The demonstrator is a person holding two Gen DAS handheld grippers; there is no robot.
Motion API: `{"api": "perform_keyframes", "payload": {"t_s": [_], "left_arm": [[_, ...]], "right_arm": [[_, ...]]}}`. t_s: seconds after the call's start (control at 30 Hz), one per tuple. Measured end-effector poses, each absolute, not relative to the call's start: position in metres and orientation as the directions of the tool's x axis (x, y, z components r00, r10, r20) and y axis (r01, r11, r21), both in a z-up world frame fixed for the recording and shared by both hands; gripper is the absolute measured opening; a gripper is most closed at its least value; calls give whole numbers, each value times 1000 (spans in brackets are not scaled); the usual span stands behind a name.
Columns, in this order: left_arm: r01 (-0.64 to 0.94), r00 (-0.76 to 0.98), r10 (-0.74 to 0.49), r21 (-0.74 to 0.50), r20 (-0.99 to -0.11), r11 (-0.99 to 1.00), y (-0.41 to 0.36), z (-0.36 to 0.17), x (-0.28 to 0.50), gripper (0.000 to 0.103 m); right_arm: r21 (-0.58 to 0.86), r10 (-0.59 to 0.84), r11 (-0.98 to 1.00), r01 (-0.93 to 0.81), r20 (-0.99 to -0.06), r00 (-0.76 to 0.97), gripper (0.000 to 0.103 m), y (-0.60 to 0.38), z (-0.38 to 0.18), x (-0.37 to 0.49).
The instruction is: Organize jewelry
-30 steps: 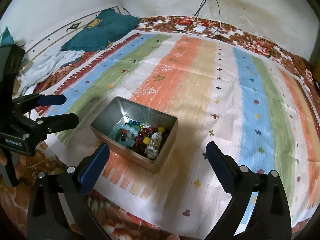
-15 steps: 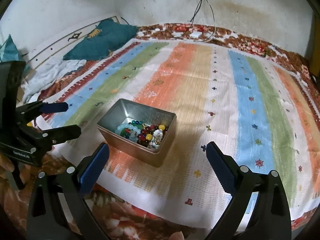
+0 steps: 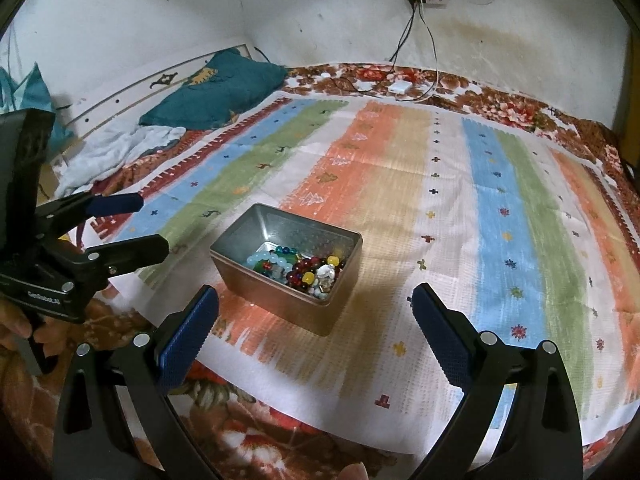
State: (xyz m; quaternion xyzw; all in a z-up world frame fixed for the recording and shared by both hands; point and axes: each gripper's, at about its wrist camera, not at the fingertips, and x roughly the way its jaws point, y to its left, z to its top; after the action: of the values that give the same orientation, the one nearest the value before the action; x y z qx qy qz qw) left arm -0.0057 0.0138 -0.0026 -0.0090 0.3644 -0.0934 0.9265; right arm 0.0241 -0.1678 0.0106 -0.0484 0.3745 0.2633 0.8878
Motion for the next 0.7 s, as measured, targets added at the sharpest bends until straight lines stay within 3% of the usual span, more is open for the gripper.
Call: {"api": "perform_keyframes", "payload": {"t_s": [0.7], "left_arm": [[186,704,-184,-72,-686,980,8,-4,-8,97]], "right_arm": [[131,433,859,-496,-702,565,98,-169,7,28]]}}
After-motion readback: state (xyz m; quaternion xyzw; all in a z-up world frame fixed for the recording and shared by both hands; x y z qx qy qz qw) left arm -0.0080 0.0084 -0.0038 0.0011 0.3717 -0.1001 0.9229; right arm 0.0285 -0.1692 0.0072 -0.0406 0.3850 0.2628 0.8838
